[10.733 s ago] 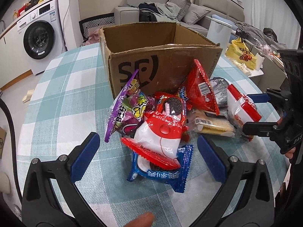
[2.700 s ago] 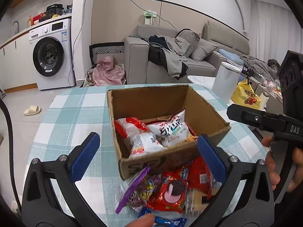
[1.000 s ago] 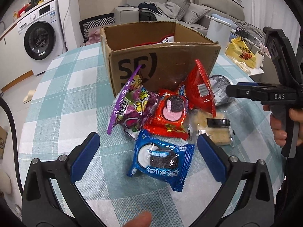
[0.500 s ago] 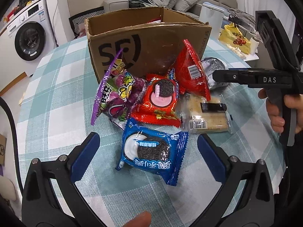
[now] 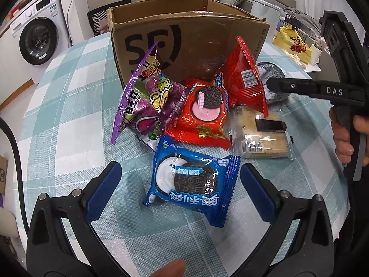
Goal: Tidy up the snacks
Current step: 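Grasp the white-and-purple snack bag with the right gripper, then grasp the blue Oreo pack with the left gripper while the right gripper lifts its bag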
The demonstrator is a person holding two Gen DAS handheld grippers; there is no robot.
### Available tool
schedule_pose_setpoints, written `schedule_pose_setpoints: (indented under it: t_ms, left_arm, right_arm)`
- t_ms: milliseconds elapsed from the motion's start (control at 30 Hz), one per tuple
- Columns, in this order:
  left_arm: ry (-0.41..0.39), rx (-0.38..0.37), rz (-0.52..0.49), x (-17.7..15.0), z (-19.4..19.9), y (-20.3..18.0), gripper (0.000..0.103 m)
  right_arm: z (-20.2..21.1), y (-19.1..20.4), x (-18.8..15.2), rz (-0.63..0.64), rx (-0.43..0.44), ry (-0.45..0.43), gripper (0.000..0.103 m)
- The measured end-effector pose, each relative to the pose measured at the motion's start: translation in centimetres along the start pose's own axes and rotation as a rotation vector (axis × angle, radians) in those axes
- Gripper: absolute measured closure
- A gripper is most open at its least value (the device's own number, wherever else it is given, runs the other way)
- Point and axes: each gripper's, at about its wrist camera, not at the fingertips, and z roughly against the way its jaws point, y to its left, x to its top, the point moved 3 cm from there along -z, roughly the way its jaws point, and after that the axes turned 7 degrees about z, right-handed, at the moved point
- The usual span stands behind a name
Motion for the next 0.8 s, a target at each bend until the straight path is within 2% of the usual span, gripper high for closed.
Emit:
schedule_pose_setpoints:
  t_ms: [133,367,633,800]
  left_arm:
    - [0.007,0.002,-0.010,0.0,-0.3,0.0,0.001]
    - [0.032,0.003,-0.022,-0.3,-0.8,-0.2,0.001]
    - [0.057,-0.010,-0.074,-0.8,-1.0,-0.7,0.020]
    - [0.057,-0.032,-0.088,-1.0,-0.7,-0.7,0.035]
  right_arm:
    - [0.3,-0.6,0.0,-0.027,0.002,-0.015,0.057]
    - [1.1,-0.9,0.3,-0.034,0.004,-0.046,0.059]
    - [3.4,-1.1,1.0,-0.042,0.029,-0.120,0.059]
    - [4.6,-1.0,1.3,-0.036,0.030,-0.149,0.059]
